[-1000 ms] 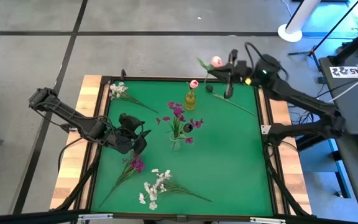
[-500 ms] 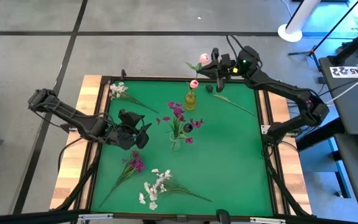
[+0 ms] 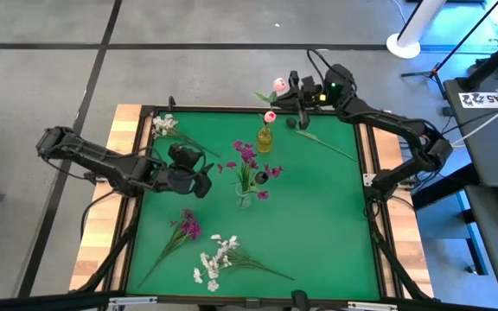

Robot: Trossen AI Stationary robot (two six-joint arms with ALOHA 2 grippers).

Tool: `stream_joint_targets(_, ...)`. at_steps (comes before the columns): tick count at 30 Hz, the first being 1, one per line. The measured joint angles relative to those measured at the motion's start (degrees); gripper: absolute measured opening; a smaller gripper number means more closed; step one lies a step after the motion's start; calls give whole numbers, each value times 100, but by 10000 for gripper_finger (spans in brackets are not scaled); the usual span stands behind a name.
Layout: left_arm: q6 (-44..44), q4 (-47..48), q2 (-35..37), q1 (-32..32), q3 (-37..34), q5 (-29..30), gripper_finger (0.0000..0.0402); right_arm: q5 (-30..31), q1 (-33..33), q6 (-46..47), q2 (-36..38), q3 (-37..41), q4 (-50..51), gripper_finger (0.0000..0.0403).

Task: Sort flowers into vase by color
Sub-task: Put the pink flower into the yellow vase

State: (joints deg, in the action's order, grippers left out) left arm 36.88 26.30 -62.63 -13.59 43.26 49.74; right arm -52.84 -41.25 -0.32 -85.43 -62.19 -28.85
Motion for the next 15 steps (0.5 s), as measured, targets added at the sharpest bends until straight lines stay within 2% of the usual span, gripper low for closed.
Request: stream_joint_targets(15, -4, 1, 2, 36, -1, -118, 231, -28, -27, -74, -687, 0, 144, 4)
